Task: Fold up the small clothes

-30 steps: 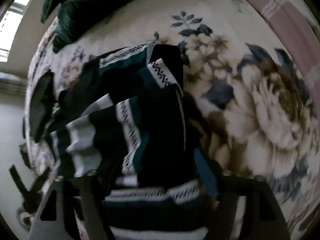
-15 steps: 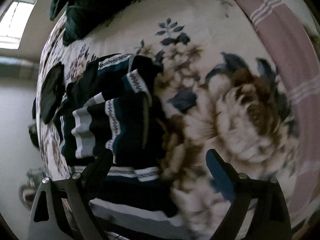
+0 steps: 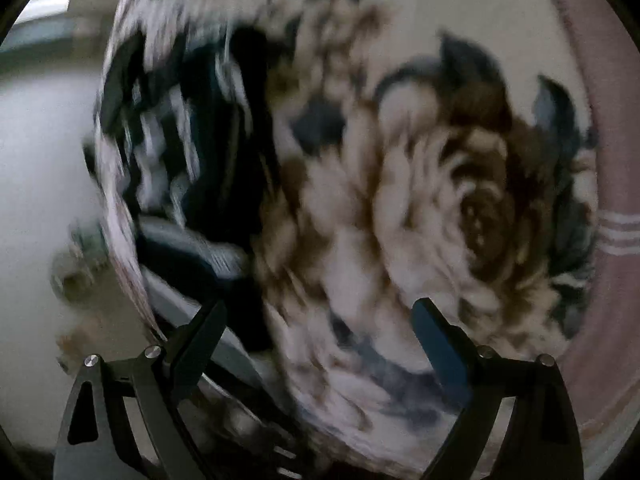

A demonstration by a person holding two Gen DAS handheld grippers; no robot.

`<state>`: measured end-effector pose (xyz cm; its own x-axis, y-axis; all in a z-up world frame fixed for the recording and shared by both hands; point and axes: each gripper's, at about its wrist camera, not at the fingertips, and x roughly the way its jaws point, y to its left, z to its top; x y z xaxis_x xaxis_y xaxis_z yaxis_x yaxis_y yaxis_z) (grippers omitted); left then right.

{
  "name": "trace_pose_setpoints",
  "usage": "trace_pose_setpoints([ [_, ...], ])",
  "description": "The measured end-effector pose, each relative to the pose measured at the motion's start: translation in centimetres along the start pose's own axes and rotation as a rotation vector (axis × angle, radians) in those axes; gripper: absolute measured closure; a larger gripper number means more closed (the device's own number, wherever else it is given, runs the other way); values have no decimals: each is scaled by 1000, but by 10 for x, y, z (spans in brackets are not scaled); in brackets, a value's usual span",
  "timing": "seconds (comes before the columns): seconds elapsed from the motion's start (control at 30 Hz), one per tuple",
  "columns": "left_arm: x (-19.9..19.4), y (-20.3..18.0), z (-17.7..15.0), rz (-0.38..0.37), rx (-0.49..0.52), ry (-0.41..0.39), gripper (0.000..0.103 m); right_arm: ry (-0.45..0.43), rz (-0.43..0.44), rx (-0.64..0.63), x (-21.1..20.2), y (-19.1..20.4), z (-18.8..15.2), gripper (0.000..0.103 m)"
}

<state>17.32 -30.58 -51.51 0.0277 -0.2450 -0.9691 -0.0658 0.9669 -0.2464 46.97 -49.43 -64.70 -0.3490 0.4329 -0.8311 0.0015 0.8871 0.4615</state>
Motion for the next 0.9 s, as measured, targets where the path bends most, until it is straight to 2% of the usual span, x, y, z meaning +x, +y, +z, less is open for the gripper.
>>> trace_pose_setpoints([
  [0.07,-19,9,9,-15,-24,-45,6,72,-2,-7,2,-6,-12,8],
  [0.13,-19,11,10,-17,-18,-48,6,121,14,3,3,-14,-23,8],
  [0.27,15,1,-2,-6,26,55,6,52,-46,23,0,-23,-17,8],
  [0.33,37,-4,-8,33,53,102,6,26,-10,40,0,-22,-2,8],
  [0.43,49,-12,-13,98,101,88,6,-1,18,6,4,-6,21,8],
  [0.5,47,-13,-15,105,96,63,9,-59,53,-5,3,5,38,8],
  [0.57,40,-12,-17,125,87,12,37,-118,140,21,3,12,59,8],
  [0.6,36,-10,-18,141,91,-8,74,-144,166,35,4,13,68,8],
  [0.63,31,-7,-18,169,94,-31,96,-176,191,50,4,14,78,8],
  [0.77,11,16,-22,132,56,-83,98,-276,281,152,14,11,120,8],
  [0.87,-5,26,-27,116,52,-111,98,-303,334,198,24,12,142,8],
  [0.9,-11,29,-29,115,50,-121,98,-308,341,202,27,14,148,13],
])
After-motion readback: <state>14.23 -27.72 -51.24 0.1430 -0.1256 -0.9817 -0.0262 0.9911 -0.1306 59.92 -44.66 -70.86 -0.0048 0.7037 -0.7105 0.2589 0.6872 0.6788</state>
